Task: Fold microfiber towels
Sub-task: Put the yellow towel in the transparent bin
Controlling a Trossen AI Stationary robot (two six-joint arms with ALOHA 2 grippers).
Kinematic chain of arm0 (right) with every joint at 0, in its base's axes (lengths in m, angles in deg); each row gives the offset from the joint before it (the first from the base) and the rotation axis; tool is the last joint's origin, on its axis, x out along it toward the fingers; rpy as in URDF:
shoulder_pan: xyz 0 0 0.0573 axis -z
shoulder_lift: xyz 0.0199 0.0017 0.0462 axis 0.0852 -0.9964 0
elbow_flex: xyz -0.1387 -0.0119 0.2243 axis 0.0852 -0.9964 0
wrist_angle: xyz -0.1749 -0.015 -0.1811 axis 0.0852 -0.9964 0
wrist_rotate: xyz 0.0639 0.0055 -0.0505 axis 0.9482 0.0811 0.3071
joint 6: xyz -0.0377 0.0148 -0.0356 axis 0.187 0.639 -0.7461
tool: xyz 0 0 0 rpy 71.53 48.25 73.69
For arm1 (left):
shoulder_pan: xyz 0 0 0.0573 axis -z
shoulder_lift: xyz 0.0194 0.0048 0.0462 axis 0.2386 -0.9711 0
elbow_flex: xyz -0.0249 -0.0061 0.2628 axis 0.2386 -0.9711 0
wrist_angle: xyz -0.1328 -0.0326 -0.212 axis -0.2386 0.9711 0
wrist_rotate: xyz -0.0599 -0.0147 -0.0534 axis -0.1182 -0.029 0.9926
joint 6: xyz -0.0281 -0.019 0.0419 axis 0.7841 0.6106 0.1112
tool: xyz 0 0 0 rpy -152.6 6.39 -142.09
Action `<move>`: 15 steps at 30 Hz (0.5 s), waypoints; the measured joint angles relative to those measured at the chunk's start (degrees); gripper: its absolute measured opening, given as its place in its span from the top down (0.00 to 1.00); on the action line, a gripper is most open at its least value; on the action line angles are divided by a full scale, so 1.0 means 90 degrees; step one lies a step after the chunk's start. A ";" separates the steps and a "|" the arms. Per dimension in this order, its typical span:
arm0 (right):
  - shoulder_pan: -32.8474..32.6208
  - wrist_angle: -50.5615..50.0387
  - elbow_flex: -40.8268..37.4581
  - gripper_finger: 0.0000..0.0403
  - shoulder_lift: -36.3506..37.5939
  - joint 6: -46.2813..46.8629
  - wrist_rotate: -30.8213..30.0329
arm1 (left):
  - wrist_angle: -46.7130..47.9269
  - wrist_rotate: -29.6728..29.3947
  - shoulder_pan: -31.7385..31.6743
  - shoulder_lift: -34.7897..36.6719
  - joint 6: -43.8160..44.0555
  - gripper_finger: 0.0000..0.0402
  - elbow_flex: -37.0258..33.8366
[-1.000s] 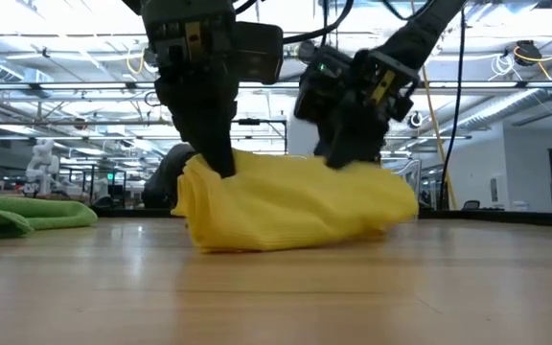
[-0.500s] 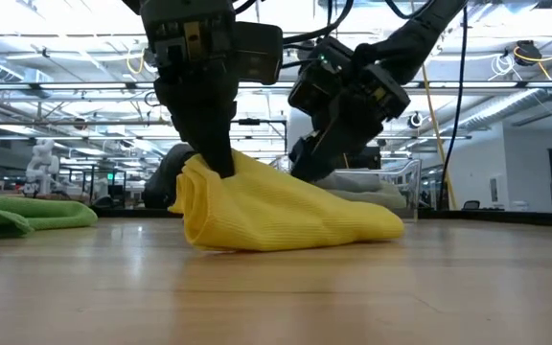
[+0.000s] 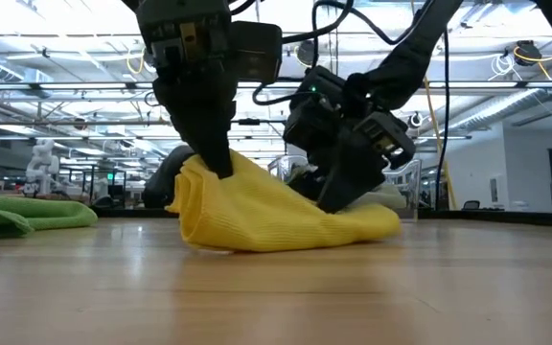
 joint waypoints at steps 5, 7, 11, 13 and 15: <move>0.0000 -0.0531 0.0005 0.74 0.0038 0.0077 0.0043 | 0.0109 -0.0257 0.0001 0.0000 0.0004 0.97 0.0000; -0.0002 -0.0944 -0.0002 0.90 0.0153 0.0048 0.0022 | 0.0142 -0.0359 -0.0004 0.0000 0.0002 0.98 0.0000; 0.0027 -0.1646 -0.0005 0.96 0.0564 0.0154 0.0197 | 0.0113 -0.0405 -0.0092 0.0121 -0.0017 0.98 0.0000; 0.0098 -0.1983 -0.0007 0.96 0.0900 0.0254 0.0405 | 0.0094 -0.0503 -0.0128 0.0354 -0.0114 0.98 0.0000; 0.0170 -0.2327 -0.0007 0.98 0.1293 0.0362 0.0436 | -0.0075 -0.0622 -0.0210 0.0548 -0.0316 0.98 0.0005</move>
